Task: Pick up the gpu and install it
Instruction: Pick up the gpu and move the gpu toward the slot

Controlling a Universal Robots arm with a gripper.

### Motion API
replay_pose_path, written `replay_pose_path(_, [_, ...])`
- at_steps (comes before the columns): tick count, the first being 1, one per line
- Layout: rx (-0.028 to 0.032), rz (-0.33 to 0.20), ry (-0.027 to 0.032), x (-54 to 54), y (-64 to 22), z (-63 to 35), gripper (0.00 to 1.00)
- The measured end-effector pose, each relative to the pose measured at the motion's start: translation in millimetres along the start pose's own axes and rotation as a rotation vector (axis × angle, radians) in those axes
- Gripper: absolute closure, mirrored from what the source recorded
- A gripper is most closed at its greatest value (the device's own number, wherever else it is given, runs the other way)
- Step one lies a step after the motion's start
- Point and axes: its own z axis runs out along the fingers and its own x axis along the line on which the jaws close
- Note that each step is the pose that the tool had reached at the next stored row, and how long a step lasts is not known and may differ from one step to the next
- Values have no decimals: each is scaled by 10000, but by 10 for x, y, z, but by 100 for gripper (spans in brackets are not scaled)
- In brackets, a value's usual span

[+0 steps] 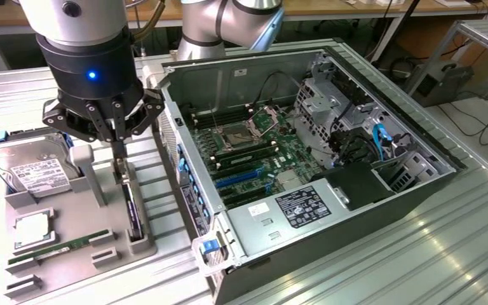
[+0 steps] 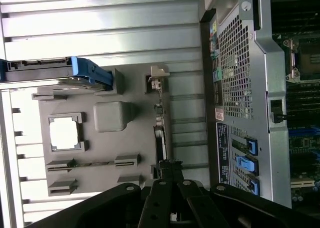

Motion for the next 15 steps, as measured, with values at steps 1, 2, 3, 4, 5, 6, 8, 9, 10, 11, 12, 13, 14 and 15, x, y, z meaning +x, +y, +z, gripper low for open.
replay_pose_path(1, [0,0,2,0,0,0,89])
replay_pose_path(2, [0,0,4,0,0,0,89])
replay_pose_path(3, [0,0,6,0,0,0,89])
replay_pose_path(4, [1,0,9,0,0,0,89])
replay_pose_path(5, [1,0,11,0,0,0,89])
replay_pose_path(6, [1,0,13,0,0,0,83])
replay_pose_path(8, [1,1,21,0,0,0,70])
replay_pose_path(9, [1,1,23,0,0,0,64])
replay_pose_path(10, [2,0,26,0,0,0,64])
replay_pose_path(11, [2,1,26,0,0,0,64])
replay_pose_path(12, [2,1,26,0,0,1,58])
replay_pose_path(13, [1,-1,25,1,0,11,58])
replay_pose_path(14, [1,-1,25,3,-1,25,58])
replay_pose_path(15, [1,0,25,4,-2,39,58])
